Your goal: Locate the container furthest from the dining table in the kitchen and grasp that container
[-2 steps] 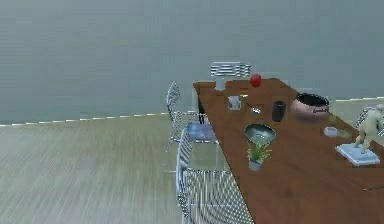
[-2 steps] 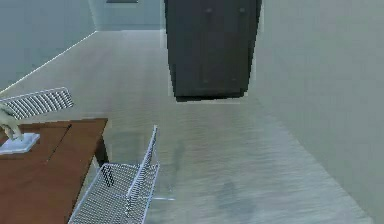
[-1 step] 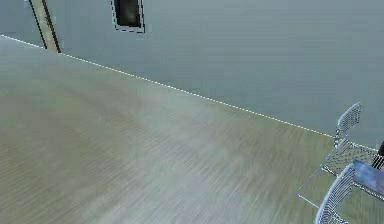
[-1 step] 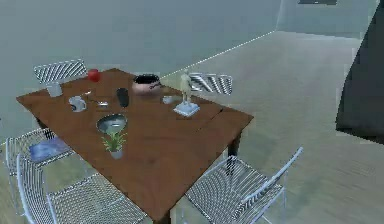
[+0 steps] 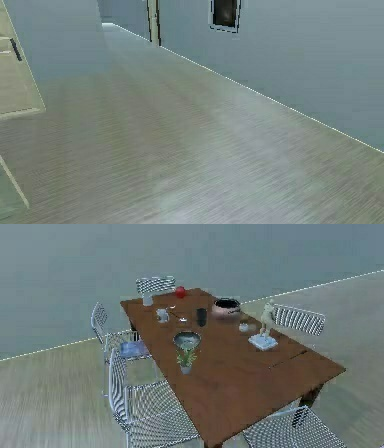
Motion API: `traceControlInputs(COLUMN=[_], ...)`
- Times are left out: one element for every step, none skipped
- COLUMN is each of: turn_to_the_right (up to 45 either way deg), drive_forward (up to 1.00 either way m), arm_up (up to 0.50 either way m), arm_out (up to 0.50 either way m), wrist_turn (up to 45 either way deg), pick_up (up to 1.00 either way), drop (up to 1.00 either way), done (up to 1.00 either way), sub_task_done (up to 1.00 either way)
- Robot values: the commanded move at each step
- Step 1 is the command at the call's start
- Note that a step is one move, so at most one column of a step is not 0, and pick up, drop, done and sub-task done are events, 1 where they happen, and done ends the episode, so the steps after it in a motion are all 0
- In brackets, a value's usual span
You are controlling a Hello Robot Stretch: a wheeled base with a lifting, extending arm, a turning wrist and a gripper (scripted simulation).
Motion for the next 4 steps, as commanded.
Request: traceControlInputs(turn_to_the_right=[0.0, 45.0, 9.0, 0.0], drive_forward=[0.65, 0.00, 0.00, 0.85], arm_up=[0.00, 0.00, 0.00, 0.00], arm_out=[0.00, 0.00, 0.00, 0.00], wrist_turn=[0.0, 0.0, 0.0, 0.0], pick_up=[0.00, 0.00, 0.00, 0.00], drop=[0.00, 0.00, 0.00, 0.00], done=[0.00, 0.00, 0.00, 0.00], sub_task_done=[0.00, 0.00, 0.00, 0.00])
